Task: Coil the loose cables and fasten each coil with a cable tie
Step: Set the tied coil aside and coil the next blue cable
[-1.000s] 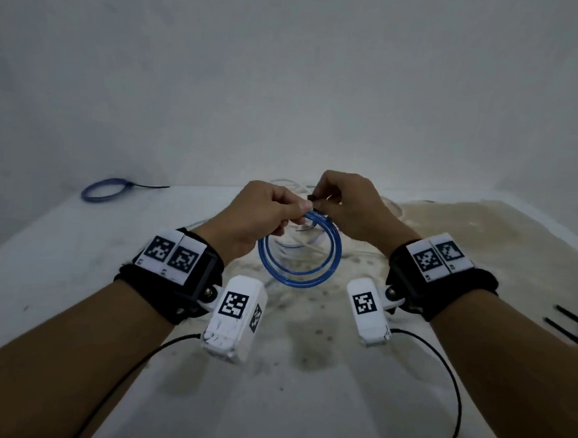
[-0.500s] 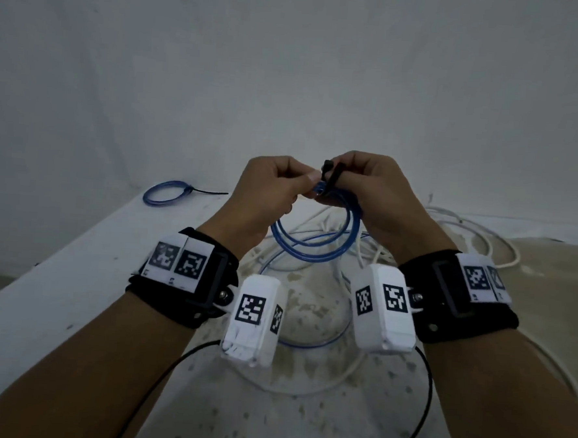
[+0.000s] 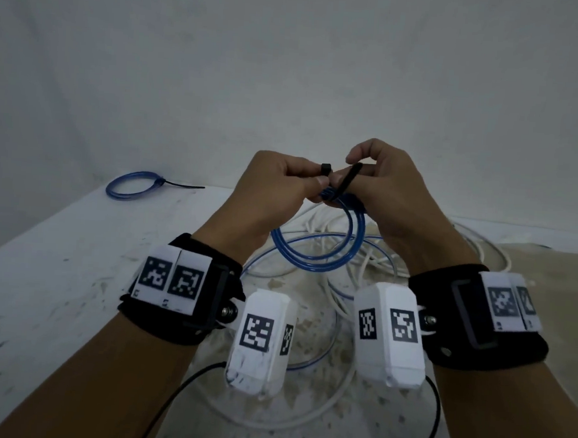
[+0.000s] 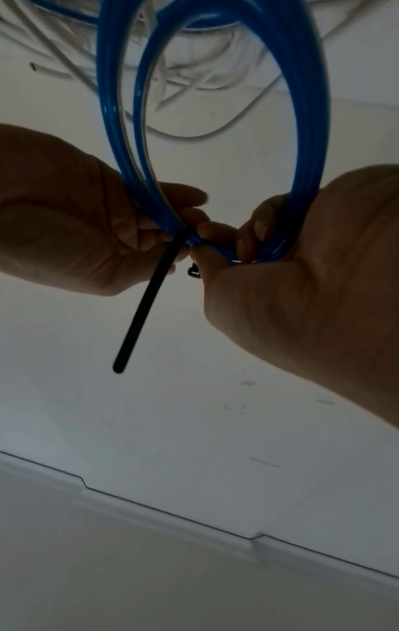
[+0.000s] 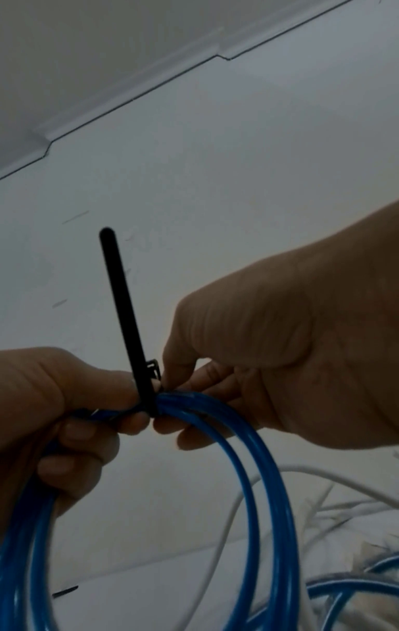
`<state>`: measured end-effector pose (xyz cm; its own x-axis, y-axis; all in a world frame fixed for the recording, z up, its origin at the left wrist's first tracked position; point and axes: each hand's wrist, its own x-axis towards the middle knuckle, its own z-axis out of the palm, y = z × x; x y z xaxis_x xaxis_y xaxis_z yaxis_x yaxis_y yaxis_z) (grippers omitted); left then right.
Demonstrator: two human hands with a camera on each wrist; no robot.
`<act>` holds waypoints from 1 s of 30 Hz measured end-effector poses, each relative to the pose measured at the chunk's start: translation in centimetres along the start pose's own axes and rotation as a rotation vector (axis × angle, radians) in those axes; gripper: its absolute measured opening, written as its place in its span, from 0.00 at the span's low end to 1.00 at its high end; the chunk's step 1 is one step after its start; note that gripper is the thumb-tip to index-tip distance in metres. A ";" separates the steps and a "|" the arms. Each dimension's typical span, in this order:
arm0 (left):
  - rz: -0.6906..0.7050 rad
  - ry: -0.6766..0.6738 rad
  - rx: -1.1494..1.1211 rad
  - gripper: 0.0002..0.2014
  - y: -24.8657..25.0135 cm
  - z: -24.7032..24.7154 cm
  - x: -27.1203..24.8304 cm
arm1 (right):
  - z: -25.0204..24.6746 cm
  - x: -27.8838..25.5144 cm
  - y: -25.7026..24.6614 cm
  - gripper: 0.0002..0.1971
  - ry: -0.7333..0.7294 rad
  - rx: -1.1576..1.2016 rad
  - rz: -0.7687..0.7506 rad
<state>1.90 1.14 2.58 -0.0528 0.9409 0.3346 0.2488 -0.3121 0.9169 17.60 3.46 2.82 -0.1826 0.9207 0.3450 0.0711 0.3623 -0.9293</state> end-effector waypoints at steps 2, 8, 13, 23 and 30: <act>-0.001 0.027 0.010 0.08 0.0 0.0 0.1 | 0.0 0.1 0.2 0.13 0.014 -0.055 0.008; -0.088 0.140 -0.017 0.06 -0.7 -0.5 0.5 | -0.2 -0.1 -0.2 0.21 -0.108 -0.369 -0.023; -0.244 0.160 -0.116 0.04 -1.4 -0.8 0.5 | 0.8 -0.9 -1.1 0.09 -0.280 -0.611 -0.259; -0.382 0.154 -0.259 0.05 -1.9 -1.3 0.4 | 1.2 -0.7 -0.1 0.03 -0.267 -0.657 -0.277; -0.367 0.123 -0.232 0.06 -1.5 -0.5 0.2 | 2.2 -0.7 -0.3 0.05 -0.009 -0.369 -0.255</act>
<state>1.06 1.79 1.37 -0.2152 0.9765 -0.0118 -0.0309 0.0053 0.9995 15.57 2.38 2.58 -0.2481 0.7943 0.5545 0.3670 0.6068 -0.7050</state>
